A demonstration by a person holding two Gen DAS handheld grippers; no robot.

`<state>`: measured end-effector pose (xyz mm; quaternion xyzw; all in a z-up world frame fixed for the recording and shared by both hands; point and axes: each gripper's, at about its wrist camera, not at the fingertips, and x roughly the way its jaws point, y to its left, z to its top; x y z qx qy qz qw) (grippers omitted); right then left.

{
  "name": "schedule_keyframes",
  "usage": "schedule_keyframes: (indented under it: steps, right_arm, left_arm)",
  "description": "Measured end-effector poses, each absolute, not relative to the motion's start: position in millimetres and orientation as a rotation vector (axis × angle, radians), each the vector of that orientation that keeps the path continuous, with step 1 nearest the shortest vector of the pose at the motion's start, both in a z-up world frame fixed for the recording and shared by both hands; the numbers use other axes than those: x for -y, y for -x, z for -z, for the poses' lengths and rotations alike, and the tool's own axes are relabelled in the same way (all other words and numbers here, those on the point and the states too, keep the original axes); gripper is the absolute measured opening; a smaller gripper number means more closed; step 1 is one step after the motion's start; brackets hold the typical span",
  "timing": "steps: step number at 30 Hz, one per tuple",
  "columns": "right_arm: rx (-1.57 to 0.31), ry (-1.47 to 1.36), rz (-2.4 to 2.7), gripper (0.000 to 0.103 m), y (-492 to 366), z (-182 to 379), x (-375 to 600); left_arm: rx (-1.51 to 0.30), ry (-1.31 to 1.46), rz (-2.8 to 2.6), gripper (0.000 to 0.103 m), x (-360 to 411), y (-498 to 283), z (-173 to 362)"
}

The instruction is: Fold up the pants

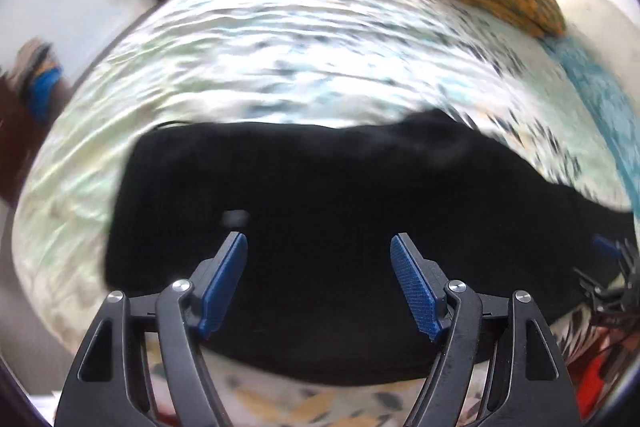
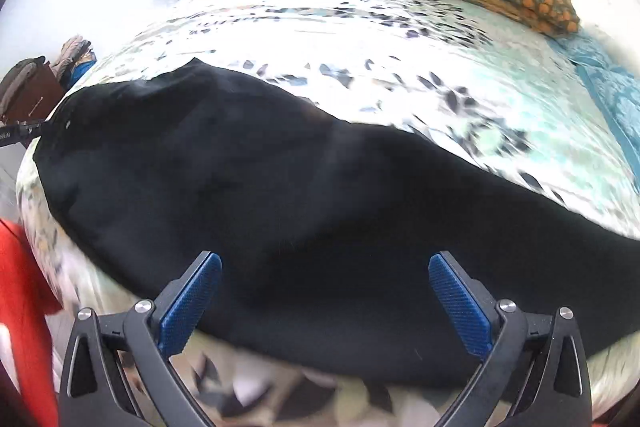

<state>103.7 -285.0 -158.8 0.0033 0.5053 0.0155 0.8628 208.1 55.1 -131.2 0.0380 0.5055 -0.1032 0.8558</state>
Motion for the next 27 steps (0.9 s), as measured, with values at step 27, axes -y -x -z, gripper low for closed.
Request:
schedule_keyframes:
  steps: [27]
  right_arm:
    - [-0.986,-0.055,0.000,0.103,-67,157,298]
  left_arm:
    - [-1.121,-0.156,0.254,0.077,-16,-238,146]
